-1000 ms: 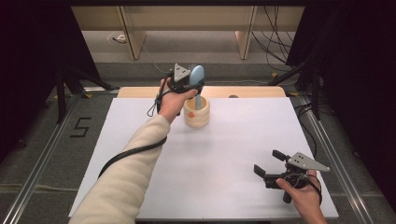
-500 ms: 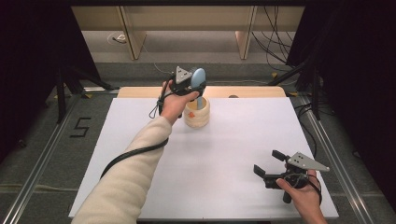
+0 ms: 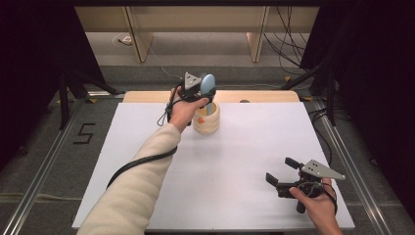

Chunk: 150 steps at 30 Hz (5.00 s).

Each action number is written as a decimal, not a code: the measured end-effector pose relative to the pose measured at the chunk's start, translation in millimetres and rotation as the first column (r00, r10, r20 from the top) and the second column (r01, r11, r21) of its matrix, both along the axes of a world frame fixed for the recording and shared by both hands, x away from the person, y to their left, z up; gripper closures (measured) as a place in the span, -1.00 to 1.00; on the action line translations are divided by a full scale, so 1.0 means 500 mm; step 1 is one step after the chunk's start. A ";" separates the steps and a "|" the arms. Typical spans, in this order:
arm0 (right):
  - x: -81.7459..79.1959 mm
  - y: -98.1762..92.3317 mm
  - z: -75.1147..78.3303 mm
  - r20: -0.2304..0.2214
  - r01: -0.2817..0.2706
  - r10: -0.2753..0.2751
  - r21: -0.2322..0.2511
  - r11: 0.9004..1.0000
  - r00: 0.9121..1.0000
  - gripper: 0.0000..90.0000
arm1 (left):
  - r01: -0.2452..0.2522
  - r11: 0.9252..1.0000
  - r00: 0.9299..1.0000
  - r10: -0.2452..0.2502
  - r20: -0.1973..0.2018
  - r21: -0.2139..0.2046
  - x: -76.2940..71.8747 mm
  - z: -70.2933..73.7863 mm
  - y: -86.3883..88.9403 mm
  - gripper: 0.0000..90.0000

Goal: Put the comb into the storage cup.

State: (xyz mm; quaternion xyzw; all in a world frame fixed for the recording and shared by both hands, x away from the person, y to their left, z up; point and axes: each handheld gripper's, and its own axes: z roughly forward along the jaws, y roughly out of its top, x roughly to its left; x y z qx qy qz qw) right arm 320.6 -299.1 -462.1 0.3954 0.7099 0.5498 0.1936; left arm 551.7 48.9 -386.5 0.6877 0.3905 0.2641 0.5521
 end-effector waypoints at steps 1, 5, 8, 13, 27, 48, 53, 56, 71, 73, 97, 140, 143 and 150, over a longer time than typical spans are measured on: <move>0.000 0.000 0.000 0.000 0.000 0.000 0.000 1.000 1.000 -0.97 | -0.001 1.000 1.000 0.001 -0.001 0.000 0.000 -0.001 0.000 0.07; 0.000 0.000 0.000 -0.001 -0.002 0.002 -0.004 1.000 1.000 -0.97 | -0.004 1.000 1.000 0.004 -0.007 0.001 0.001 -0.006 0.001 0.06; 0.000 0.000 -0.001 0.000 -0.001 0.001 -0.003 1.000 1.000 -0.97 | -0.006 1.000 1.000 0.006 -0.012 -0.002 0.002 -0.010 0.003 0.06; 0.000 0.001 -0.001 -0.001 -0.003 0.003 -0.003 1.000 1.000 -0.97 | -0.012 1.000 1.000 0.011 -0.021 -0.010 0.002 -0.016 0.003 0.06; 0.000 0.001 -0.001 -0.003 -0.003 0.003 -0.004 1.000 1.000 -0.97 | -0.037 0.999 0.998 0.035 -0.049 -0.035 0.005 -0.021 0.013 0.03; 0.001 0.003 -0.002 -0.007 -0.005 0.005 -0.006 1.000 1.000 -0.97 | -0.099 0.988 0.985 0.080 -0.154 -0.119 0.009 -0.024 0.069 -0.10; 0.000 0.003 -0.002 -0.009 -0.003 0.003 -0.005 1.000 1.000 -0.97 | -0.103 0.987 0.983 0.082 -0.167 -0.120 0.009 -0.025 0.079 -0.14; 0.001 0.004 -0.003 -0.011 -0.004 0.004 -0.005 1.000 1.000 -0.97 | -0.106 0.987 0.981 0.084 -0.173 -0.120 0.008 -0.025 0.086 -0.16; 0.002 0.004 -0.005 -0.011 -0.003 0.003 -0.008 1.000 1.000 -0.96 | -0.115 0.987 0.971 0.088 -0.222 -0.113 0.005 -0.028 0.106 -0.65; 0.002 0.004 -0.005 -0.012 -0.002 0.002 -0.008 1.000 1.000 -0.96 | -0.128 0.986 0.968 0.101 -0.229 -0.109 0.005 -0.030 0.109 -0.66; 0.002 0.003 -0.005 -0.017 -0.001 0.001 -0.009 1.000 1.000 -0.96 | -0.121 0.984 0.968 0.088 -0.235 -0.130 -0.009 -0.025 0.139 -1.00; 0.002 0.005 -0.005 -0.021 0.007 -0.007 -0.007 1.000 1.000 -0.96 | 0.003 0.995 0.993 -0.015 -0.120 -0.095 -0.174 -0.086 0.216 -1.00; 0.002 0.004 -0.005 -0.020 0.008 -0.008 -0.008 1.000 1.000 -0.96 | 0.020 0.996 0.993 -0.030 -0.113 -0.082 -0.186 -0.086 0.215 -1.00; 0.002 0.004 -0.005 -0.017 0.007 -0.008 -0.009 1.000 1.000 -0.96 | 0.050 0.996 0.993 -0.058 -0.105 -0.073 -0.209 -0.086 0.213 -1.00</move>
